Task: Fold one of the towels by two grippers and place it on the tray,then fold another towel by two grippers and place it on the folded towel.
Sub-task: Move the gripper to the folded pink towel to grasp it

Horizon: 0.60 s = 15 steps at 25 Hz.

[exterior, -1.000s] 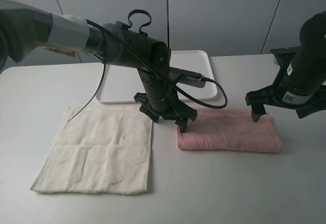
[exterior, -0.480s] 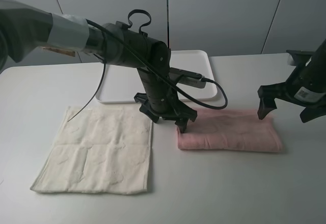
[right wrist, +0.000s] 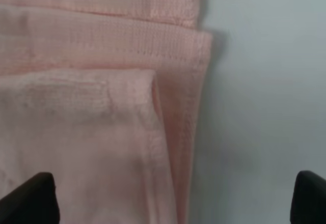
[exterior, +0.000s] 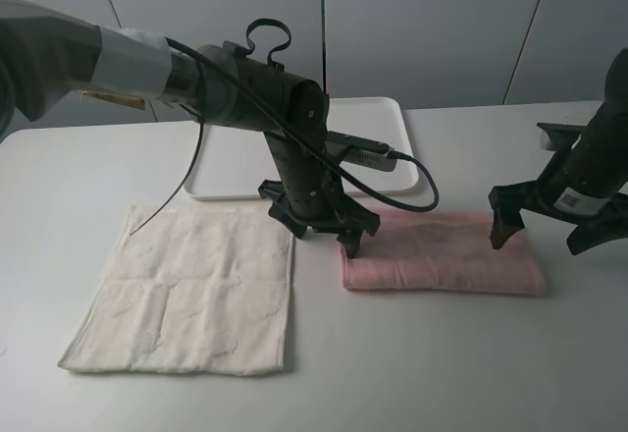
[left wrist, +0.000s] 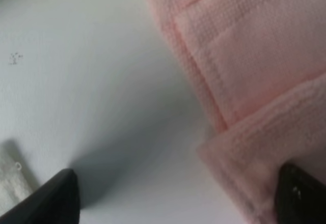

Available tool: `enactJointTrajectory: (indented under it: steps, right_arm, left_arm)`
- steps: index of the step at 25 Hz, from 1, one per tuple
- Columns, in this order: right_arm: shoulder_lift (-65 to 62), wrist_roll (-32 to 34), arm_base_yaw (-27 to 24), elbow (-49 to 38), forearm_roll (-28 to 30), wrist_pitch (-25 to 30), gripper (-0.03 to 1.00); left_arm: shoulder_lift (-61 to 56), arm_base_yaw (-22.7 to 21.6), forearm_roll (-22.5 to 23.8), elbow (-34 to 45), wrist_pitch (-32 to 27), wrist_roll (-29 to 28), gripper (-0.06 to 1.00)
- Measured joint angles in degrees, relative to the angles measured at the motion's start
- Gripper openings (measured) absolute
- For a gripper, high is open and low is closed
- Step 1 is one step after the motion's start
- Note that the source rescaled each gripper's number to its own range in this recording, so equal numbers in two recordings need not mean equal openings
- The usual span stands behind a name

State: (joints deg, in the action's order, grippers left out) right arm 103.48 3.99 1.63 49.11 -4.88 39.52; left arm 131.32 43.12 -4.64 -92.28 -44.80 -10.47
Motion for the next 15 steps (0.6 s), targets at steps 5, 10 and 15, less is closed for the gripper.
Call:
enactJointTrajectory:
  steps: [5, 10, 15]
  right_arm:
    - [2.1, 0.4, 0.0, 0.0, 0.3, -1.3, 0.98]
    - [2.9, 1.0, 0.2, 0.0, 1.0, -2.7, 0.98]
    - [2.9, 4.0, 2.4, 0.0, 4.3, -3.5, 0.98]
  left_arm:
    - [0.0, 0.0, 0.0, 0.0, -0.2, 0.0, 0.99]
    - [0.0, 0.0, 0.0, 0.0, -0.2, 0.0, 0.99]
    - [0.0, 0.0, 0.0, 0.0, -0.3, 0.0, 0.99]
